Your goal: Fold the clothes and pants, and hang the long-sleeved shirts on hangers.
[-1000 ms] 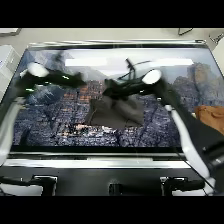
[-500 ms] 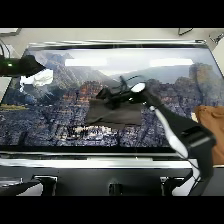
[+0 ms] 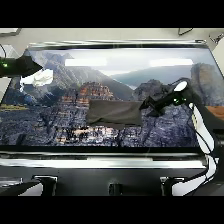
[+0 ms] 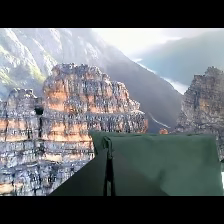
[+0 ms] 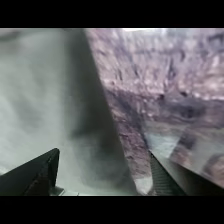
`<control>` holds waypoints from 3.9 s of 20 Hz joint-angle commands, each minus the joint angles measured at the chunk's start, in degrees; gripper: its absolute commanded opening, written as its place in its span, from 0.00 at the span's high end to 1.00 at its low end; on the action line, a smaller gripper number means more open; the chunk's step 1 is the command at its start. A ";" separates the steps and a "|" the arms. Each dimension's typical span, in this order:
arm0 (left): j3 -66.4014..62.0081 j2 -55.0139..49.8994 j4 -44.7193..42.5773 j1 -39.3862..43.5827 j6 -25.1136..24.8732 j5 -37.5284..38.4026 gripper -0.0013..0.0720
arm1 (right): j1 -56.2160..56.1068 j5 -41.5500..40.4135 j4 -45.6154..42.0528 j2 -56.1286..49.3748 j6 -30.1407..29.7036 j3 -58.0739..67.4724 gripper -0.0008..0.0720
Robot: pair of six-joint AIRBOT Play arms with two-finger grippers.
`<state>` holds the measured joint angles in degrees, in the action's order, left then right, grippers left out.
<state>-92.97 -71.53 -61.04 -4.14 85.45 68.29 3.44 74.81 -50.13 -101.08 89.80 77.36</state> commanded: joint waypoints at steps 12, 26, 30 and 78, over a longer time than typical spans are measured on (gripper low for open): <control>-0.02 0.07 0.00 -0.07 0.00 2.21 0.94 | 5.97 5.79 24.85 -0.98 -18.40 5.53 0.93; -0.02 0.07 0.00 -0.04 -0.20 1.20 0.94 | 48.72 7.04 8.72 13.22 4.02 26.69 0.93; -0.02 0.07 0.00 -0.07 -0.22 0.76 0.94 | 55.45 5.62 8.70 14.56 8.31 26.69 0.93; 11.96 -14.71 -20.11 13.97 14.25 1.92 0.01 | 4.28 11.10 -25.46 11.89 6.45 16.48 0.02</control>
<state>-89.71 -87.79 -81.93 8.21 98.78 74.28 14.26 83.81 -71.99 -87.46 94.76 97.43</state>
